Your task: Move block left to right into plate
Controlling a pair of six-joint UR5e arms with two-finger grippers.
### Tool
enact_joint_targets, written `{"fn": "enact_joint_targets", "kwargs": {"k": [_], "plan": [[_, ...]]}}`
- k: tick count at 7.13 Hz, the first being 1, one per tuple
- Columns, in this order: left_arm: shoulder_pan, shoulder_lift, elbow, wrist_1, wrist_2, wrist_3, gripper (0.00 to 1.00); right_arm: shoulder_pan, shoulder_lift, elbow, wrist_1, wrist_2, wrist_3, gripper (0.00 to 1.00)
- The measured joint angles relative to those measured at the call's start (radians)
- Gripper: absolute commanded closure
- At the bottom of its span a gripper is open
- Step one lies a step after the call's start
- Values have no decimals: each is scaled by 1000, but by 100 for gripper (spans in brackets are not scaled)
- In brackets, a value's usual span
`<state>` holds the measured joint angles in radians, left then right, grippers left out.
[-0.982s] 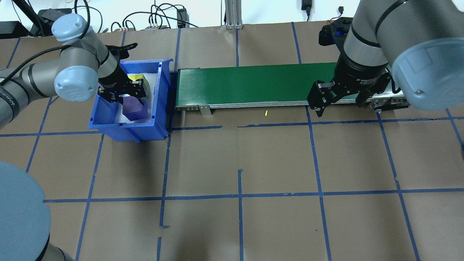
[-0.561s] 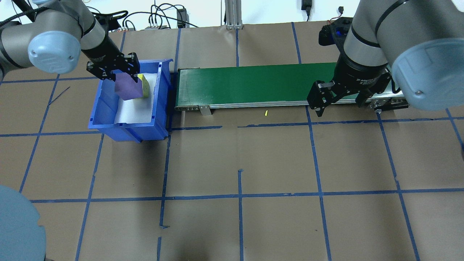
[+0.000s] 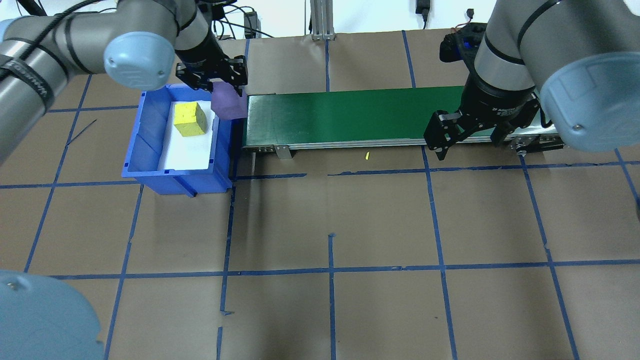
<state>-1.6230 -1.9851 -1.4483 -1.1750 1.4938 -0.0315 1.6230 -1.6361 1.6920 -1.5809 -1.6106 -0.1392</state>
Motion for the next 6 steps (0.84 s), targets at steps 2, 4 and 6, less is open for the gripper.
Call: {"fn": "enact_joint_targets", "kwargs": {"k": [2,4,6], "plan": [[-57,-86,5,120,-2,-2,50,0,0,0,-1,2,-1,1],[-69,-125,4,170,-7,-6,2,-1,8,0,-22,5,-16,1],[-70,-127,-8,177,-17,-22,0,-18,109,-21,-131,75,-41,1]]}}
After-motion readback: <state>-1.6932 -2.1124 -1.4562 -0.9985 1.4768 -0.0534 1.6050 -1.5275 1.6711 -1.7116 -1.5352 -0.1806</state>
